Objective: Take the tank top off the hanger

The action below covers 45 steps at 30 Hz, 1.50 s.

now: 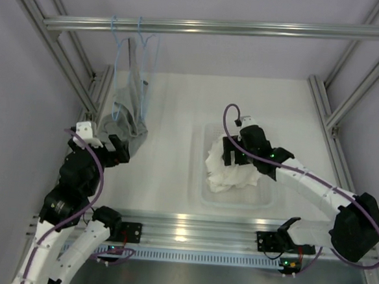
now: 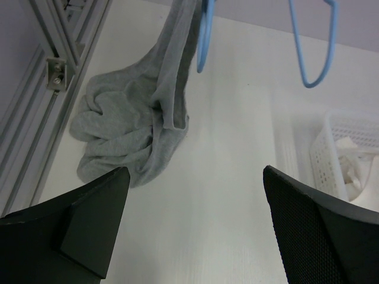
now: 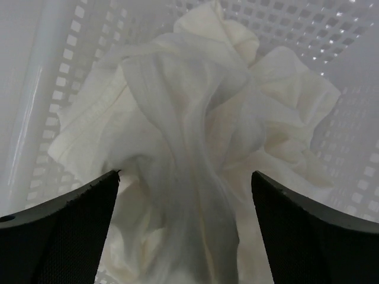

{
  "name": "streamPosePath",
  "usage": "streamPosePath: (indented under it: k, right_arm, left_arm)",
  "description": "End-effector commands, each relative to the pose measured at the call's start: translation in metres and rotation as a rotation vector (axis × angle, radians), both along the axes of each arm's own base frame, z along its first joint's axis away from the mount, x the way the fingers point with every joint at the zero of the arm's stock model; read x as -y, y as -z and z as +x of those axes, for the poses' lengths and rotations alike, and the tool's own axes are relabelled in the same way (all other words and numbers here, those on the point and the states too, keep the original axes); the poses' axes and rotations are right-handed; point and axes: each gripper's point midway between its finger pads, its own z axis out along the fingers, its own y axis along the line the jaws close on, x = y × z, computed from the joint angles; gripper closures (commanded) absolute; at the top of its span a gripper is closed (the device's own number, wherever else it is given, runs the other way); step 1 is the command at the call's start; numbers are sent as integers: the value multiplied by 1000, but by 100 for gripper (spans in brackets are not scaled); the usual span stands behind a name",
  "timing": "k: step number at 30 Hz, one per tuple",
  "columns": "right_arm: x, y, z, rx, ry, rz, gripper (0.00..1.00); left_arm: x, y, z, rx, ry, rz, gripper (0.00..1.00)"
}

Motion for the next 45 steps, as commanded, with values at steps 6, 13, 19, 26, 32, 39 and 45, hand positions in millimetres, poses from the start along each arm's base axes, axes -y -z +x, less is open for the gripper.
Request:
streamPosePath:
  k: [6, 13, 19, 26, 32, 39, 45]
  right_arm:
    - [44, -180, 14, 373, 109, 29, 1]
    - [132, -221, -21, 500, 359, -118, 1]
    - [180, -215, -61, 558, 450, -157, 1]
    - [189, -202, -68, 559, 487, -152, 1]
    - [186, -194, -61, 533, 517, -156, 0]
    - [195, -193, -68, 551, 547, -155, 1]
    - [203, -193, -73, 570, 575, -156, 1]
  left_arm:
    - [-58, -1, 0, -14, -323, -12, 1]
    - [-82, 2, -10, -15, -465, -12, 1]
    - [-72, 10, -1, -33, -402, -4, 1]
    - [-59, 17, 5, -37, -321, -1, 1]
    - [-44, 23, 12, -66, -239, 6, 1]
    - [-44, 23, 13, -64, -239, 5, 1]
    - [-39, 26, 16, -74, -212, 11, 1]
